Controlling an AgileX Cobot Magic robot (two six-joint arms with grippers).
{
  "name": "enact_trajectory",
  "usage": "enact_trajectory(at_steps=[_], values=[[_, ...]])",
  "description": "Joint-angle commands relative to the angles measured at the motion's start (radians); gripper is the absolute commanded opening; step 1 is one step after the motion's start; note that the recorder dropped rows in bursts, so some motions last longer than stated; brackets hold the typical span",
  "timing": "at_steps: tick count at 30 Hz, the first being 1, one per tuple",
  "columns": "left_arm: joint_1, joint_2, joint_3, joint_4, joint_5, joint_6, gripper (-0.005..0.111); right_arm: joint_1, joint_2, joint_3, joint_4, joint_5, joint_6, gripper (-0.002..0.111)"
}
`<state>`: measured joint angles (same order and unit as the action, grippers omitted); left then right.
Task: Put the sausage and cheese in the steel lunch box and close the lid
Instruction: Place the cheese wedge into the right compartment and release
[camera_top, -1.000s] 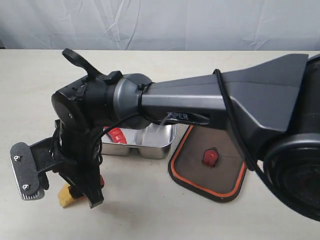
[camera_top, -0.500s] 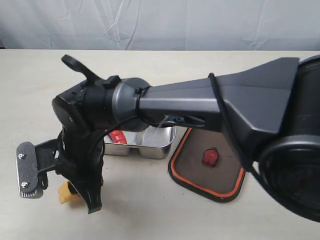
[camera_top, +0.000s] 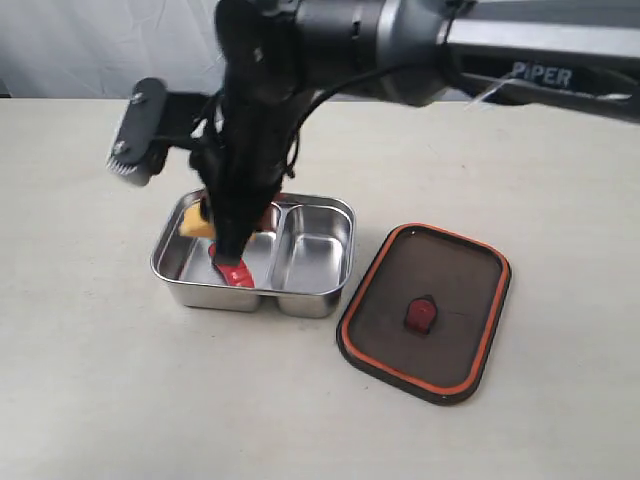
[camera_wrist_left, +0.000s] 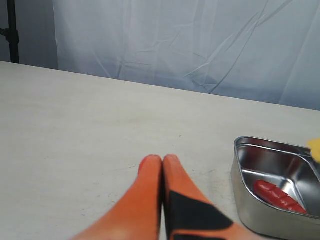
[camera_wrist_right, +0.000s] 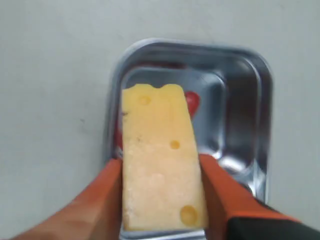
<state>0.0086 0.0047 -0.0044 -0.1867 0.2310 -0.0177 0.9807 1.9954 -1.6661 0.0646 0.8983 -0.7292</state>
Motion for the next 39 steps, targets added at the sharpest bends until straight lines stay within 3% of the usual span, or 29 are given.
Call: enact_trajectory(at_steps=[1, 6, 13, 15, 21, 24, 35, 39], values=[[-0.001, -0.005, 0.004, -0.005, -0.001, 0.002, 0.000, -0.117, -0.016, -0.006, 0.008, 0.053, 0.150, 0.000], [-0.001, -0.005, 0.004, -0.005, -0.001, 0.002, 0.000, -0.199, -0.013, 0.006, 0.095, 0.088, 0.172, 0.000], [-0.001, -0.005, 0.004, -0.005, -0.001, 0.002, 0.000, -0.212, 0.028, 0.006, 0.103, 0.127, 0.194, 0.001], [-0.001, -0.005, 0.004, -0.005, -0.001, 0.002, 0.000, -0.212, 0.055, 0.006, 0.097, 0.154, 0.206, 0.006], [-0.001, -0.005, 0.004, -0.005, -0.001, 0.002, 0.000, -0.212, 0.111, 0.006, 0.111, 0.181, 0.206, 0.037], [-0.001, -0.005, 0.004, -0.005, -0.001, 0.002, 0.000, -0.212, 0.113, 0.006, 0.118, 0.174, 0.206, 0.046], [-0.001, -0.005, 0.004, -0.005, -0.003, 0.002, 0.000, -0.212, 0.102, 0.006, 0.116, 0.164, 0.208, 0.048], [-0.001, -0.005, 0.004, -0.005, -0.003, 0.002, 0.000, -0.212, 0.070, 0.006, 0.080, 0.141, 0.208, 0.055]])
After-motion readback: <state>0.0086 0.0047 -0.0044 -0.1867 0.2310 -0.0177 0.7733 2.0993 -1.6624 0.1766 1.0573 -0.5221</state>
